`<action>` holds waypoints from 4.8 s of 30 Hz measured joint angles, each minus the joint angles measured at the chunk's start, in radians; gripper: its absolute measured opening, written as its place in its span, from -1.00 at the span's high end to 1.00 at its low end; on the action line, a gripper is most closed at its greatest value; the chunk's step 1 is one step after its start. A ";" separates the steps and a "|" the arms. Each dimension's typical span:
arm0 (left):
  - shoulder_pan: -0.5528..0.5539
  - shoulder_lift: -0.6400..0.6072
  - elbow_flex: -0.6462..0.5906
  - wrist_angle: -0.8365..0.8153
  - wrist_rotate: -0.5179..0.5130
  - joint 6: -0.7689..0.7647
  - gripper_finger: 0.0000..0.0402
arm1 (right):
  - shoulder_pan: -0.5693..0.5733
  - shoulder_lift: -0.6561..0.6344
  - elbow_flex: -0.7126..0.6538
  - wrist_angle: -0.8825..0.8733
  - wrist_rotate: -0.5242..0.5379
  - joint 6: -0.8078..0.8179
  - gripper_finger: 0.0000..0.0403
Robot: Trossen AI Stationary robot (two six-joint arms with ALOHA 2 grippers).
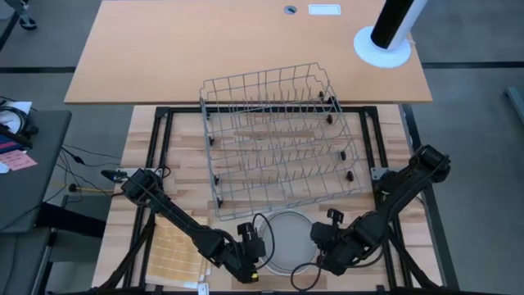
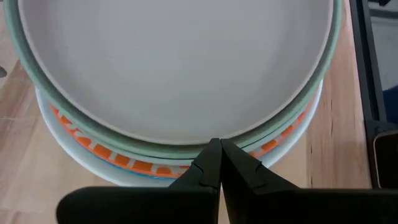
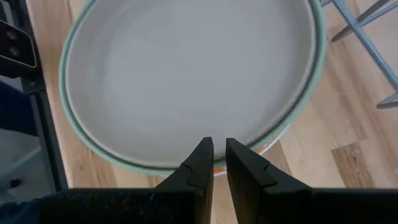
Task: Sort dishes
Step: Put the light brown plate in the dish rack
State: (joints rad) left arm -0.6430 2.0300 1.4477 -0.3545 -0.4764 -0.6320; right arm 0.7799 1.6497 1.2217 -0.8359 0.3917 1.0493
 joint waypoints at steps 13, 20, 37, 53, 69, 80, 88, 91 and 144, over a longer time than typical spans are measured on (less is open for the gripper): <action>-0.009 0.002 0.055 -0.059 -0.081 0.036 1.00 | -0.002 0.006 0.000 -0.003 0.004 -0.008 0.76; 0.036 0.002 0.055 -0.070 -0.002 0.013 1.00 | -0.004 0.006 0.000 -0.002 0.004 -0.017 0.76; 0.037 0.000 0.122 -0.175 -0.010 0.000 1.00 | -0.011 0.006 0.000 -0.007 0.003 -0.064 0.76; 0.044 0.000 0.124 -0.285 0.012 -0.088 1.00 | -0.024 0.006 0.000 -0.009 0.003 -0.066 0.76; 0.050 0.000 0.112 -0.266 0.018 -0.084 1.00 | -0.024 0.006 0.000 -0.008 -0.004 -0.063 0.76; 0.055 0.037 0.106 -0.218 0.037 -0.063 1.00 | -0.023 0.006 0.001 0.006 -0.052 0.022 0.76; 0.056 0.039 0.105 -0.209 0.054 -0.053 1.00 | -0.025 0.006 0.001 -0.001 -0.078 0.069 0.76; 0.059 0.048 0.105 -0.207 0.053 -0.053 1.00 | -0.030 0.006 0.001 0.002 -0.078 0.072 0.76; 0.073 0.066 0.104 -0.149 0.104 0.000 1.00 | -0.058 0.008 0.131 0.089 -0.110 -1.193 0.16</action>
State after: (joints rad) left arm -0.5697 2.0956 1.5520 -0.5037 -0.3721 -0.6319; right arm 0.7221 1.6577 1.3525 -0.7469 0.2820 -0.1436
